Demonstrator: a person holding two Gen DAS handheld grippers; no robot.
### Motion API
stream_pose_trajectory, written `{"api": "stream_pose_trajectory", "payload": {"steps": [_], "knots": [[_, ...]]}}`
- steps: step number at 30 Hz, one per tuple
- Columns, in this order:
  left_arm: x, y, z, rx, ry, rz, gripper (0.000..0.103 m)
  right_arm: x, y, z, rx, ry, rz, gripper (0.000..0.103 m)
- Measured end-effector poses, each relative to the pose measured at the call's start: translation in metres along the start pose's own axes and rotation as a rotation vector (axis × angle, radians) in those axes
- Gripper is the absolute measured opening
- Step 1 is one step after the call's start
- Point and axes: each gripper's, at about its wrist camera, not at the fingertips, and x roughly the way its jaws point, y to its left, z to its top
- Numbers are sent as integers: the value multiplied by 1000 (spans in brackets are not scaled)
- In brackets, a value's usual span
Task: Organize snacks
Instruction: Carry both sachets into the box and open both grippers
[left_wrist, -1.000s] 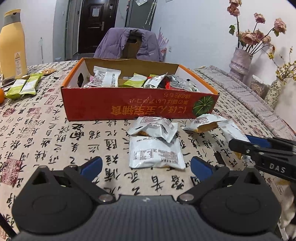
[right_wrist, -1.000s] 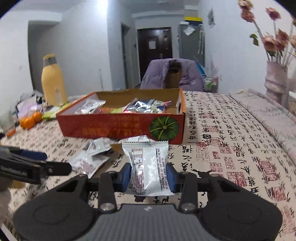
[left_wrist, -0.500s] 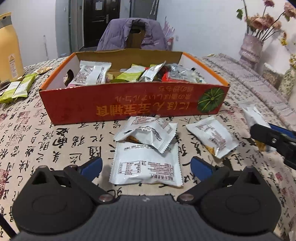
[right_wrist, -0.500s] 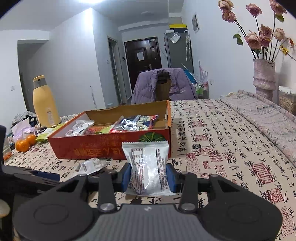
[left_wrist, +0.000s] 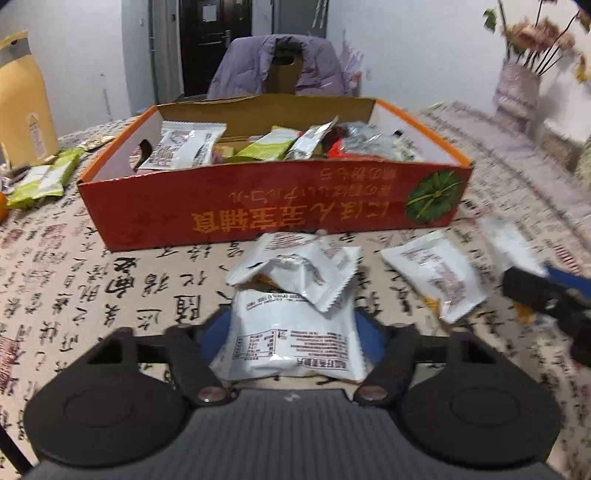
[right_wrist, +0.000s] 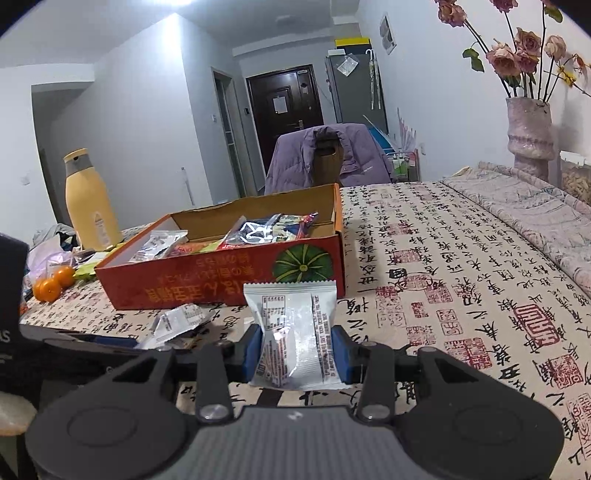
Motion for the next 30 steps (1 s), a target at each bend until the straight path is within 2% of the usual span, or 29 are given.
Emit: {"api": "stream_pose_trajectory", "payload": {"steps": [2, 5, 19, 25, 30], "knots": [[-6, 1, -2, -2, -11, -14, 53, -1, 1, -1, -1, 0, 5, 40], [-17, 2, -6, 9, -41, -29, 46, -3, 4, -2, -2, -2, 14, 40], [-65, 11, -11, 22, -155, -81, 45, -11, 15, 6, -28, -35, 32, 40], [-80, 17, 16, 19, -241, -84, 45, -8, 23, 25, -47, -71, 33, 40], [-83, 23, 48, 14, -308, -55, 45, 3, 35, 51, -65, -109, 41, 40]]}}
